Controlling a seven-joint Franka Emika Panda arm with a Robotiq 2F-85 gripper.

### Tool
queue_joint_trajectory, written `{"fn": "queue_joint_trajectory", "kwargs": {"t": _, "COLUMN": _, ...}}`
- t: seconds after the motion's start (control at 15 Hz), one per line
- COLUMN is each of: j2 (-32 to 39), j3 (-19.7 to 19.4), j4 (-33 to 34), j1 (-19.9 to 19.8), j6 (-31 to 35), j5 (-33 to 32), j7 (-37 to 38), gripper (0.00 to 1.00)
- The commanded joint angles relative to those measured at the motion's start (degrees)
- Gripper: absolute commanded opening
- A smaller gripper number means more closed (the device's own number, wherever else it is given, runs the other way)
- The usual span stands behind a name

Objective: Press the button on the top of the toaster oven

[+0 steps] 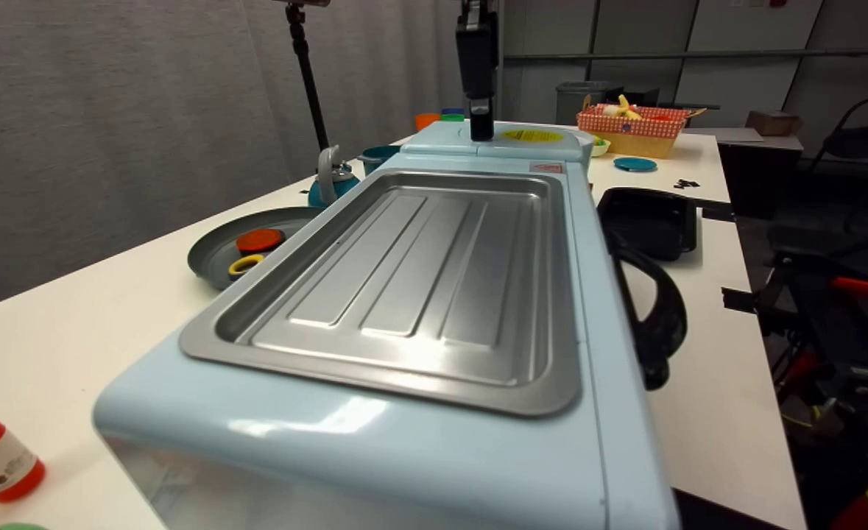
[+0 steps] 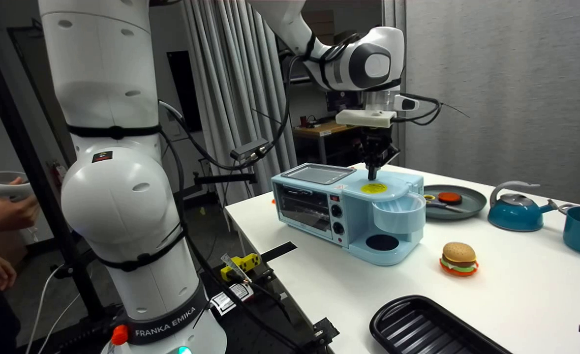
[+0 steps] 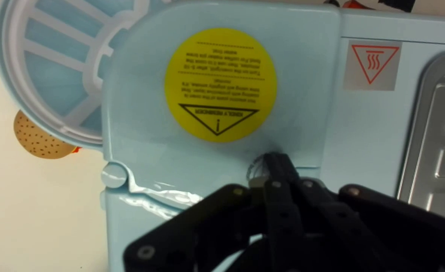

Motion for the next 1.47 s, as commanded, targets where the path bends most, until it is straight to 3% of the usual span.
{"fn": "queue_joint_trajectory", "kwargs": {"t": 0.0, "j2": 0.6, "j3": 0.3, "j4": -3.0, "j1": 0.7, "j6": 0.6, "j5": -0.3, "j7": 0.4, "gripper": 0.0}}
{"fn": "queue_joint_trajectory", "kwargs": {"t": 0.93, "j2": -9.6, "j3": 1.9, "j4": -8.7, "j1": 4.3, "j6": 2.3, "j5": -10.3, "j7": 7.1, "gripper": 0.0}}
{"fn": "queue_joint_trajectory", "kwargs": {"t": 1.4, "j2": -16.0, "j3": 1.9, "j4": -12.3, "j1": 4.2, "j6": 6.7, "j5": -13.4, "j7": 10.2, "gripper": 0.0}}
